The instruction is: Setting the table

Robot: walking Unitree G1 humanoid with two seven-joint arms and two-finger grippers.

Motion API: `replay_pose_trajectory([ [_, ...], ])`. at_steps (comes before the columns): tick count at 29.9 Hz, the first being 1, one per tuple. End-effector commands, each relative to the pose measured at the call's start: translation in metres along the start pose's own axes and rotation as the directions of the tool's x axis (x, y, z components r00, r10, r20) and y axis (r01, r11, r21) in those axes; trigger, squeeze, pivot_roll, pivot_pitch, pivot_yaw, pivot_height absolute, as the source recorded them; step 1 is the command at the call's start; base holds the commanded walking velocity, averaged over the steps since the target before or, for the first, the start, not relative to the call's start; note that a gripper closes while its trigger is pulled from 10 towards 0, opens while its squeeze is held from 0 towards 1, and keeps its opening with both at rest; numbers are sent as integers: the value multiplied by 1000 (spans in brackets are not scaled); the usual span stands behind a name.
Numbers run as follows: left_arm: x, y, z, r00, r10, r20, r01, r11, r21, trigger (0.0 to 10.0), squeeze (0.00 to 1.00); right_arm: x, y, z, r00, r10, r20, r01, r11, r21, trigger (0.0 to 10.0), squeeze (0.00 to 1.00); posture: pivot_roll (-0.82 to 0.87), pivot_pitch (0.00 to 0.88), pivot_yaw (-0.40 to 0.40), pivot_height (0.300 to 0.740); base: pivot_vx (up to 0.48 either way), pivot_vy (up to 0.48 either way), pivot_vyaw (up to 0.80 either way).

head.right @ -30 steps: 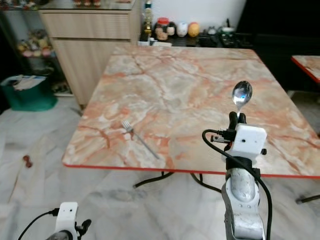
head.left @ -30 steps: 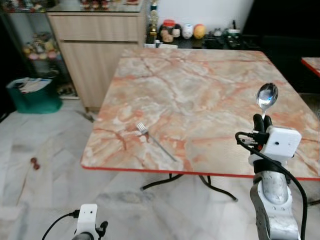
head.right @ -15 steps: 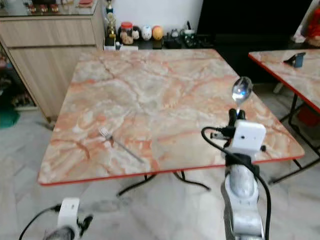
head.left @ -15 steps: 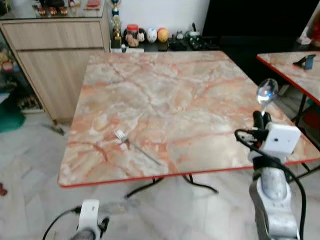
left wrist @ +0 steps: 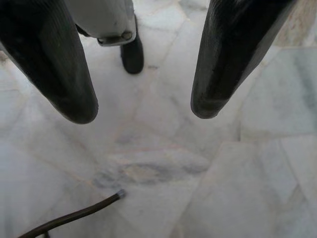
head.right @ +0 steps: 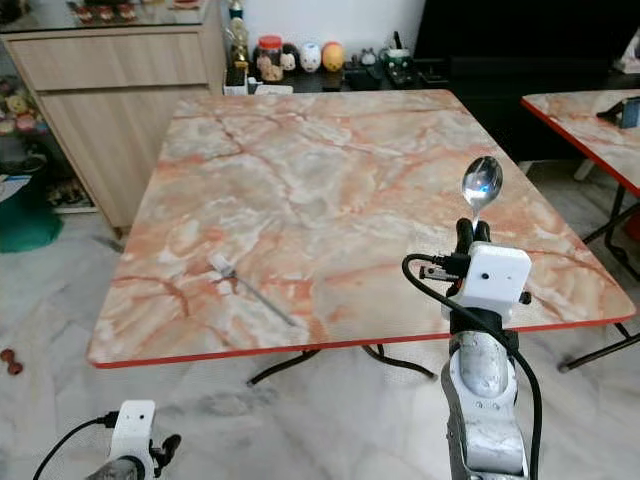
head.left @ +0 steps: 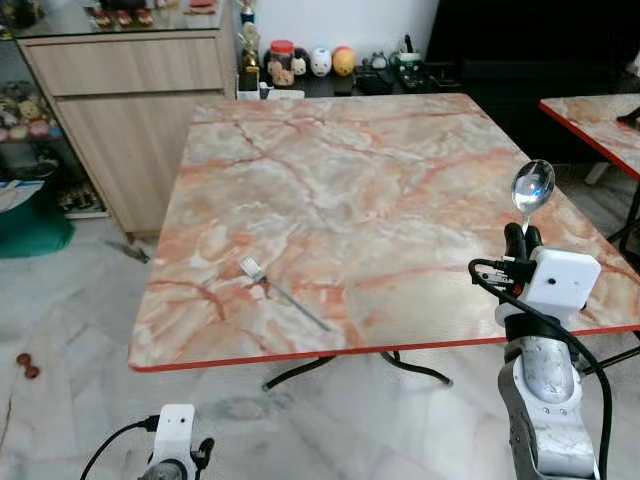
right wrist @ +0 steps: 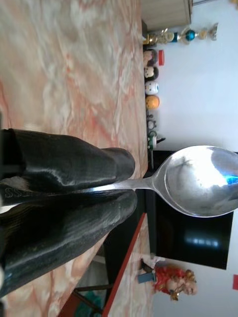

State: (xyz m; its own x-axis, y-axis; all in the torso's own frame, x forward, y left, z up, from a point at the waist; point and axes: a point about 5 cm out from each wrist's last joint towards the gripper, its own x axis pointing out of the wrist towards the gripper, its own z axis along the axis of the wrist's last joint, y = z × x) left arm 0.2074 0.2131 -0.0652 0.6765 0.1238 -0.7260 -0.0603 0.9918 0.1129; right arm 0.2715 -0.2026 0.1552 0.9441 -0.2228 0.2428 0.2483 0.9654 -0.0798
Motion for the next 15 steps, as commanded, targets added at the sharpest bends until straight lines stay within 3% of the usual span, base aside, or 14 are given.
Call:
replay_pose_trajectory([
  [1, -1, -1, -5, 1000, 0, -23, 1, 1000, 7, 10000, 0, 2, -2, 4, 1000, -11, 20, 11, 1000, -5, 10000, 0, 57, 0, -25, 740, 0, -352, 0],
  [15, -1, -2, -7, 1000, 5, -29, -4, 1000, 14, 10000, 0, 4, -5, 6, 1000, -12, 28, 13, 1000, -21, 10000, 0, 52, 0, -25, 740, 0, -352, 0],
])
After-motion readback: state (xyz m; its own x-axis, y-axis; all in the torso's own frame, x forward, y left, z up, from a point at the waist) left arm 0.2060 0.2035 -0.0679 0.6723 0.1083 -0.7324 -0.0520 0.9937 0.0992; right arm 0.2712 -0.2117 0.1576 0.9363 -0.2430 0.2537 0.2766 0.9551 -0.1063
